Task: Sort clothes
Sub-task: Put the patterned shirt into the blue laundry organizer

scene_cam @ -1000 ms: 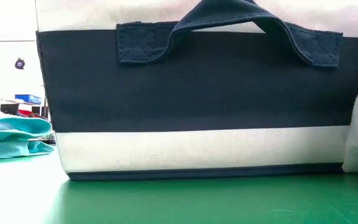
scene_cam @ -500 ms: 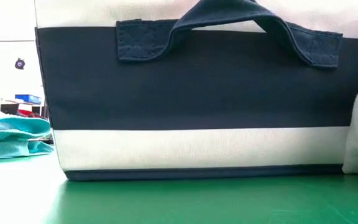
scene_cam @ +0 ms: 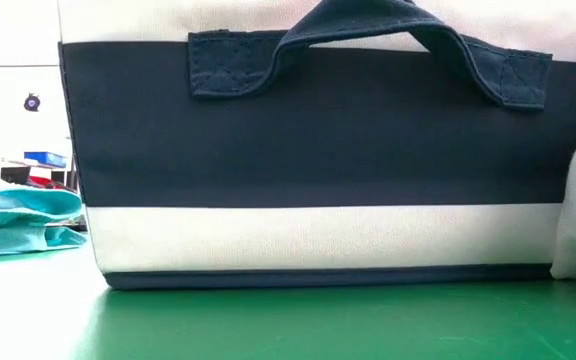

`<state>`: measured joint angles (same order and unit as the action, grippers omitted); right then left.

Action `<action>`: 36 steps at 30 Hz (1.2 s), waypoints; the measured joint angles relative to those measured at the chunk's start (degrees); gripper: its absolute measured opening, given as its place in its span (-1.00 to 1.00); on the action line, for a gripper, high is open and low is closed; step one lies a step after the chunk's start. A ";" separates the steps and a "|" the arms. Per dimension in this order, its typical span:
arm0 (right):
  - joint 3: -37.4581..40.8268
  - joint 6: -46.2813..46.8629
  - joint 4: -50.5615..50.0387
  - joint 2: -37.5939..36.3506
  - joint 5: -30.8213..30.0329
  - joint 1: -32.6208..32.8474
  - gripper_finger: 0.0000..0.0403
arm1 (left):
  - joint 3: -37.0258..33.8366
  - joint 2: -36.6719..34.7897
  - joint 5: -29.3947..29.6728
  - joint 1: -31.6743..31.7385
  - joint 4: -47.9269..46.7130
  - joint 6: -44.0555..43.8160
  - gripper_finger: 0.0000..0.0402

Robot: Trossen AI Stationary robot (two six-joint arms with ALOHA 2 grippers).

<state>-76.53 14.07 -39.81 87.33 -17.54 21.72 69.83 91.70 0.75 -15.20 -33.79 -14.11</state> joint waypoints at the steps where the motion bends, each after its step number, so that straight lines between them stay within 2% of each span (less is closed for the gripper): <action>1: 1.92 -0.62 2.05 0.36 0.01 -0.27 -0.94 | 0.16 0.00 1.20 0.00 0.21 0.81 -1.00; 4: 7.81 -0.73 10.52 1.23 0.07 -1.21 -0.94 | 0.22 0.02 3.96 0.00 1.06 1.63 -1.00; 9: 16.14 4.02 20.81 2.99 0.14 -2.52 -0.94 | -2.57 0.02 4.40 0.02 3.16 2.27 -1.00; 16: 18.99 9.99 21.05 5.38 -0.05 -2.97 -0.94 | -7.54 0.04 4.42 -0.02 9.44 2.01 -1.00; 25: 14.28 12.78 11.07 4.97 0.82 -2.99 -0.94 | -6.97 -2.24 4.33 -0.61 8.71 1.42 -1.00; 36: -0.72 11.30 -6.20 3.62 1.26 -2.62 -0.94 | -2.69 -9.27 4.81 -0.63 1.25 1.57 -1.00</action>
<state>-77.24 25.37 -46.01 90.96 -16.29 19.09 67.14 82.43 5.56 -15.84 -32.54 -12.53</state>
